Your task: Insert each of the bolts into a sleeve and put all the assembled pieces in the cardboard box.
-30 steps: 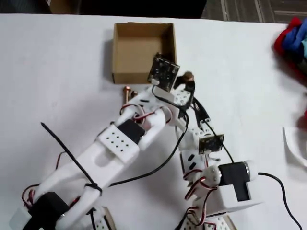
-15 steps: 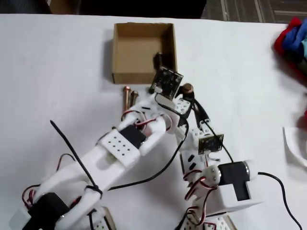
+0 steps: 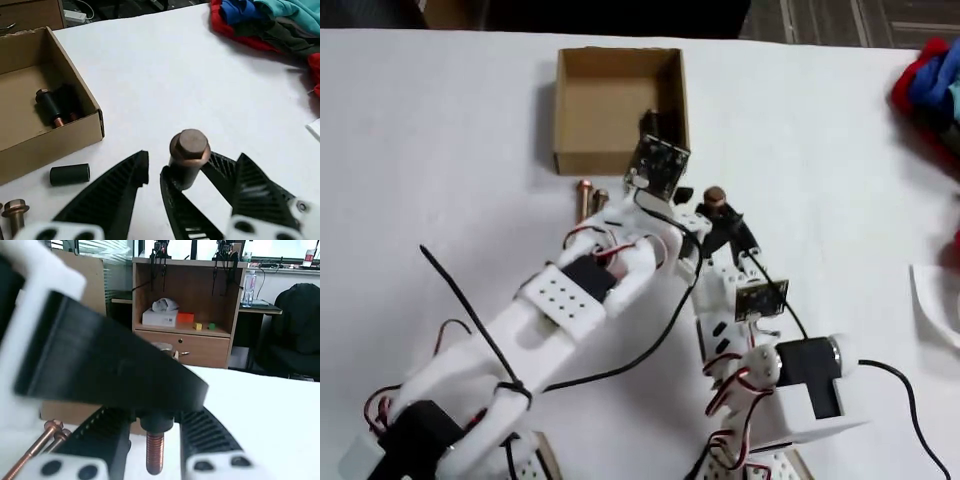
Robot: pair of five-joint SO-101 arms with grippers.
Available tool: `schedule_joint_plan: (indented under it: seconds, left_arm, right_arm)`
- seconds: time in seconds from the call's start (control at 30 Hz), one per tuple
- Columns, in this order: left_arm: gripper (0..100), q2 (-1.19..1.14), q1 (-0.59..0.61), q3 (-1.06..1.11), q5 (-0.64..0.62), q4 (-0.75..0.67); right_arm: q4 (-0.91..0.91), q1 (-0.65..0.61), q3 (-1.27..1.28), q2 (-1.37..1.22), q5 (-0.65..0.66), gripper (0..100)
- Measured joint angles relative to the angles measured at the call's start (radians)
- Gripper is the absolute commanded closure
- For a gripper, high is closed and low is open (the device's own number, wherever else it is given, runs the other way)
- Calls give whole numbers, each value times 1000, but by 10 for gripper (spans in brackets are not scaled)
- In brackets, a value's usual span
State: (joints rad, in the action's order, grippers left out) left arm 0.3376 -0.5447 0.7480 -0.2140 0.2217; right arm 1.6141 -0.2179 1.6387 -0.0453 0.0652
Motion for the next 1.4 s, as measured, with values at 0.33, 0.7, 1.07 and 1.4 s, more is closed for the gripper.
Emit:
schedule_joint_plan:
  seconds: [0.33,0.7,1.07,1.4]
  left_arm:
    - [741,0,58,-253,0,285]
    - [744,0,511,-348,68,781]
    - [744,0,643,29,84,370]
    - [744,0,657,172,84,166]
  right_arm:
    - [-167,0,-32,0,0,978]
    - [-451,26,-126,0,-28,978]
    - [-836,28,-371,173,129,978]
    - [-1676,-49,-961,207,132,978]
